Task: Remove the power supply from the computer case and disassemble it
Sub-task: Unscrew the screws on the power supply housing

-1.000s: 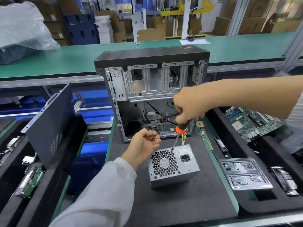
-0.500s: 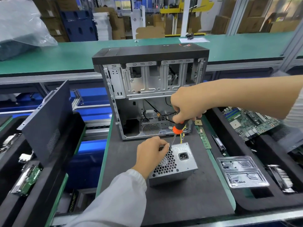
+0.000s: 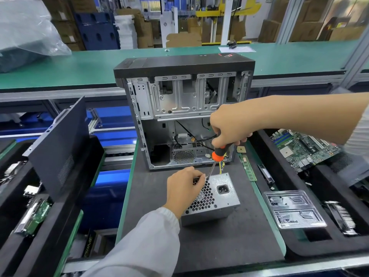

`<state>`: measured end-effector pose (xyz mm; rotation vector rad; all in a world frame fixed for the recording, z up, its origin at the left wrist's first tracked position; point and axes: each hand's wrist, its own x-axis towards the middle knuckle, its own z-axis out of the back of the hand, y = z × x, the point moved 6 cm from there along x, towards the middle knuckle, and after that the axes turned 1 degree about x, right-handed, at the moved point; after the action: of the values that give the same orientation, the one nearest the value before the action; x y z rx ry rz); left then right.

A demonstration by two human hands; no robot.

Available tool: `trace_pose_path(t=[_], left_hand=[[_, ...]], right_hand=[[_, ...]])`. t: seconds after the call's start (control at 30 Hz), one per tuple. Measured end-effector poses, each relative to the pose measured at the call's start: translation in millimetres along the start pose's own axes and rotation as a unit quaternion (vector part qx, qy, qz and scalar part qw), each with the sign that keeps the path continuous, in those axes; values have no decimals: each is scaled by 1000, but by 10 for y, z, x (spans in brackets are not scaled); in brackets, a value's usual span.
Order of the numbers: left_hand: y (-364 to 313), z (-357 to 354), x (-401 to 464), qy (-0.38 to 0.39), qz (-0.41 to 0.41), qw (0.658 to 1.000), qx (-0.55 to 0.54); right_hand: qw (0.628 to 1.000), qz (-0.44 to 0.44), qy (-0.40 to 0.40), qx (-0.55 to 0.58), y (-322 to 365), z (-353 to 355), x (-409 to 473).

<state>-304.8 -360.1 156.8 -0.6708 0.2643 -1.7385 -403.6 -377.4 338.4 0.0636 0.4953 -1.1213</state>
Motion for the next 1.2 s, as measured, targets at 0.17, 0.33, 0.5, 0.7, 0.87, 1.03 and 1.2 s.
trace_pose_path(t=[0.17, 0.33, 0.5, 0.7, 0.87, 1.03, 1.2], left_hand=[[-3, 1, -1, -2, -1, 1000, 0], [-15, 5, -13, -7, -4, 1000, 2], [-20, -1, -22, 1, -5, 1000, 1], [-8, -13, -24, 3, -8, 1000, -3], [16, -39, 4, 14, -5, 1000, -1], [20, -48, 2, 4, -11, 1000, 6], [-16, -26, -14, 1, -34, 999, 12]], right_hand=[[1000, 1, -3, 3, 4, 1, 3], [1000, 2, -2, -7, 3, -5, 1], [998, -23, 52, -18, 36, -80, 49], [982, 37, 79, -167, 246, -93, 115], [937, 108, -13, -333, 270, -17, 48], [786, 351, -238, -449, 498, -96, -218], [815, 273, -273, -432, 523, -85, -174]])
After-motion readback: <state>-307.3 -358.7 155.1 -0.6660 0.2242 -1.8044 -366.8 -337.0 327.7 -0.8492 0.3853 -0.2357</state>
